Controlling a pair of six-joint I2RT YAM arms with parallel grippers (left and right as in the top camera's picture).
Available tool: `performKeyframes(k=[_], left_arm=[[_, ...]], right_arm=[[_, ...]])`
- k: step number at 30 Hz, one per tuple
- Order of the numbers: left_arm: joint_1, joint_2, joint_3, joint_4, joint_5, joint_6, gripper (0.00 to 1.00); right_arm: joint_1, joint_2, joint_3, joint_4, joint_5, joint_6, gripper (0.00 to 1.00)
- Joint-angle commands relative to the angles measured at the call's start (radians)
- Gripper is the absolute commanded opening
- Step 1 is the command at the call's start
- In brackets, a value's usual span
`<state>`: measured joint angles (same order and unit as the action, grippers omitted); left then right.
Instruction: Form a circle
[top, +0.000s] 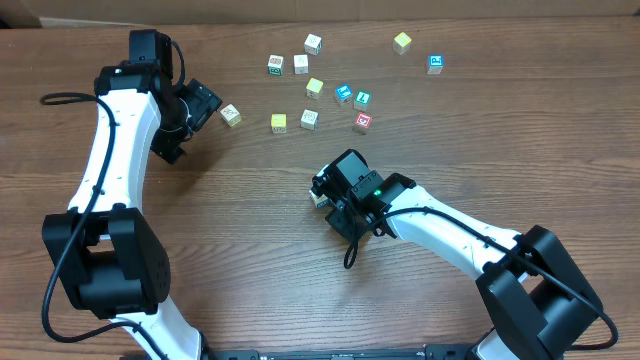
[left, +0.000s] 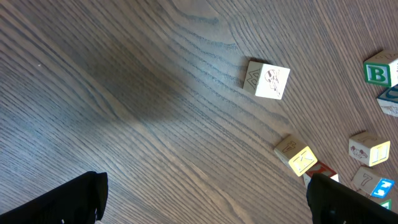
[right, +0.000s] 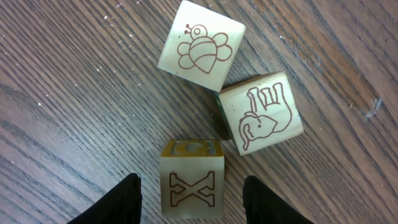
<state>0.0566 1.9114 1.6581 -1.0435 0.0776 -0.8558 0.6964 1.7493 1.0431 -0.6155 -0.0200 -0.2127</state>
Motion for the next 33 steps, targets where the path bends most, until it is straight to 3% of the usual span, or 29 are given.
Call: performKeyframes(k=[1,8,12,33], left_arm=[[-0.005,-0.01,0.007,0.001,-0.007,0.026,1.0],[-0.005,-0.01,0.007,0.001,-0.007,0.026,1.0],[-0.005,-0.01,0.007,0.001,-0.007,0.026,1.0],[-0.005,-0.01,0.007,0.001,-0.007,0.026,1.0]], right_arm=[[0.001,-0.021,-0.006,0.006,-0.004,0.023,0.5],[0.001,-0.021,-0.01,0.01,-0.004,0.034,0.5],[0.001,-0.021,-0.01,-0.001,-0.004,0.034,0.43],[0.001,-0.021,-0.01,-0.001,-0.004,0.034,0.47]])
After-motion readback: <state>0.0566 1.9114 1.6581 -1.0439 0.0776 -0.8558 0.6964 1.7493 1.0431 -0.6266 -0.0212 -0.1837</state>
